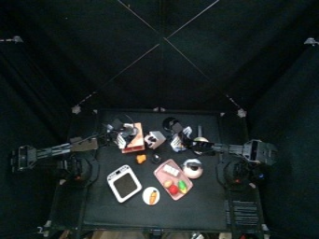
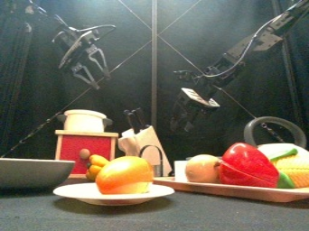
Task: Grab cleaver
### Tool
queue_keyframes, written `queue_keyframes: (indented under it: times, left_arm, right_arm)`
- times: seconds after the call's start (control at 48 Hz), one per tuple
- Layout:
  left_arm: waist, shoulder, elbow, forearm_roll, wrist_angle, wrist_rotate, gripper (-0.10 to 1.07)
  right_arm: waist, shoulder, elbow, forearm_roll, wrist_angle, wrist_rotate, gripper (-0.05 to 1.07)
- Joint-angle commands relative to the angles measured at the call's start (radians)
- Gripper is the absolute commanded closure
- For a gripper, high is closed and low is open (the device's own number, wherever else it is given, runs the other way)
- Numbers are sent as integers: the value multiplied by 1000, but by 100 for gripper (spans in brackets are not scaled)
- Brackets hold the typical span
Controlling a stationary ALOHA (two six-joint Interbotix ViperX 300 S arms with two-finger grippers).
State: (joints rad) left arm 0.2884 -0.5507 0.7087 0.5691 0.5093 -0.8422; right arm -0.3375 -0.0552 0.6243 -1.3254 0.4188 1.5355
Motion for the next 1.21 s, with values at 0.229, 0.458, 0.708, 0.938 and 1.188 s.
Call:
queue_keyframes:
  times: [0.229,0.458,0.708,0.938,1.188]
  left_arm:
    - [-15,144,-97,78,-3,-11,5]
    - [-12,225,-120,98,-5,-8,5]
    - [-6,302,-153,106,-23,-9,5]
    - [14,371,-193,118,-25,-8,6]
    - [20,407,-213,127,-9,-9,6]
  right_arm:
    - [-15,35,-60,18,-38,3,1]
    - [-26,48,-64,28,-41,3,1]
    - [-35,55,-66,35,-43,3,1]
    - [-34,71,-77,37,-43,-8,1]
    - [-37,75,-74,38,-43,-8,1]
